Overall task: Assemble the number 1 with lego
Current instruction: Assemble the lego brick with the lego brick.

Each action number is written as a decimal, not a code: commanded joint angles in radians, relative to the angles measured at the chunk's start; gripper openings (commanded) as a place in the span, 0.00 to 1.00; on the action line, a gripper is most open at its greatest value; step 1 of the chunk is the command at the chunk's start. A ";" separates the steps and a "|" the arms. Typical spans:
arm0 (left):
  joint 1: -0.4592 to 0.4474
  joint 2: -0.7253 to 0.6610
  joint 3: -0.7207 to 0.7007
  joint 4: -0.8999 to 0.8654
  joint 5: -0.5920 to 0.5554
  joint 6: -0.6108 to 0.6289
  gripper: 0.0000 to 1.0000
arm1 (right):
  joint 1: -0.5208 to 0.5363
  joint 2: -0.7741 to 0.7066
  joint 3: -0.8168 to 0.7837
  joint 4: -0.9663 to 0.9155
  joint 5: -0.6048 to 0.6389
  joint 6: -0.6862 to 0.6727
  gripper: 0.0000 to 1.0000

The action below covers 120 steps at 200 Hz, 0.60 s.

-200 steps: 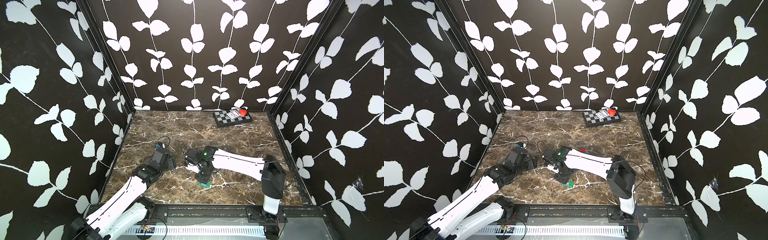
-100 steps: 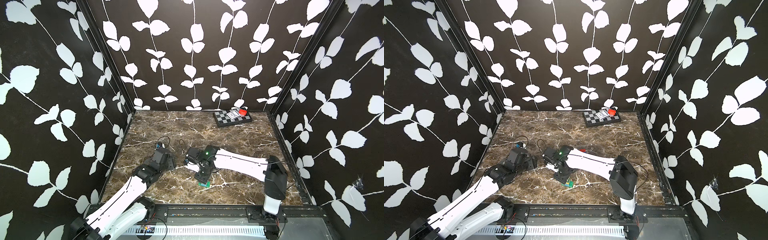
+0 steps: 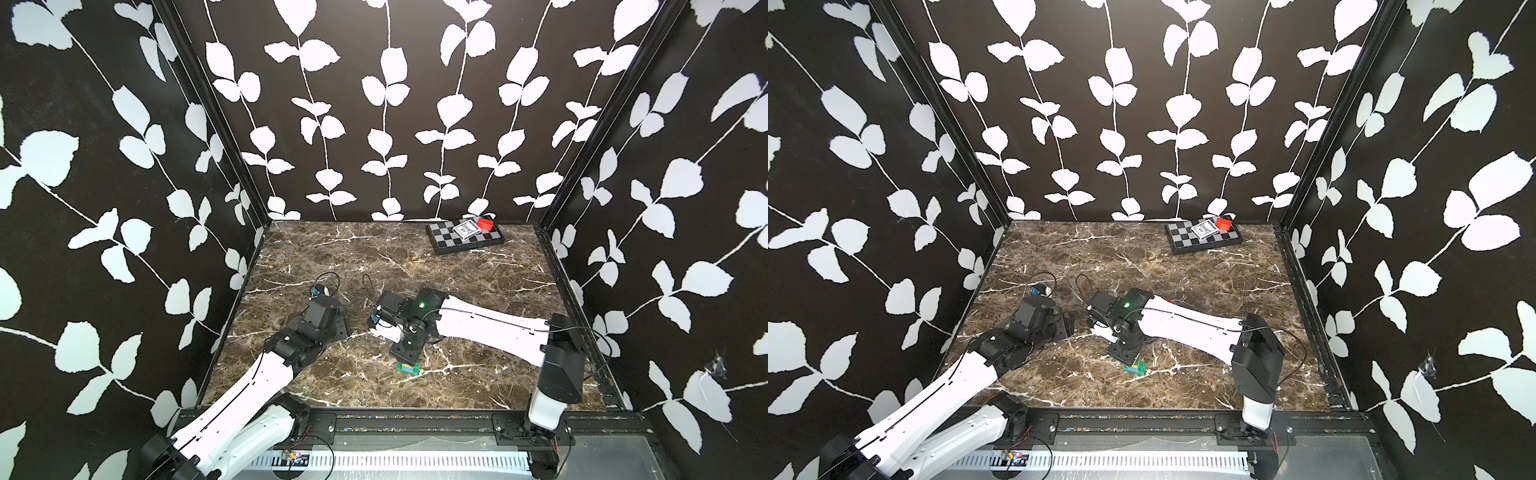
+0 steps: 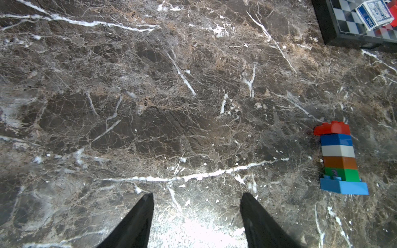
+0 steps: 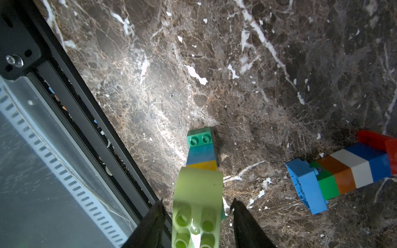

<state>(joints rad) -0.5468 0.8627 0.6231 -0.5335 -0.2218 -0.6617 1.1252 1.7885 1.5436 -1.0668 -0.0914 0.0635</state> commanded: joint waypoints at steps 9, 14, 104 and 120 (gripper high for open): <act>0.006 -0.004 0.032 -0.014 -0.011 0.008 0.67 | 0.008 -0.006 -0.001 -0.052 0.029 -0.018 0.53; 0.007 -0.002 0.031 -0.014 -0.012 0.008 0.67 | 0.010 -0.006 0.002 -0.056 0.033 -0.020 0.53; 0.006 0.004 0.037 -0.010 -0.013 0.013 0.67 | 0.025 0.028 0.033 -0.101 0.058 -0.040 0.39; 0.007 0.004 0.037 -0.010 -0.013 0.016 0.67 | 0.026 0.027 0.034 -0.096 0.050 -0.037 0.35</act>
<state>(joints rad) -0.5468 0.8684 0.6357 -0.5327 -0.2234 -0.6601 1.1458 1.8076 1.5455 -1.1389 -0.0441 0.0303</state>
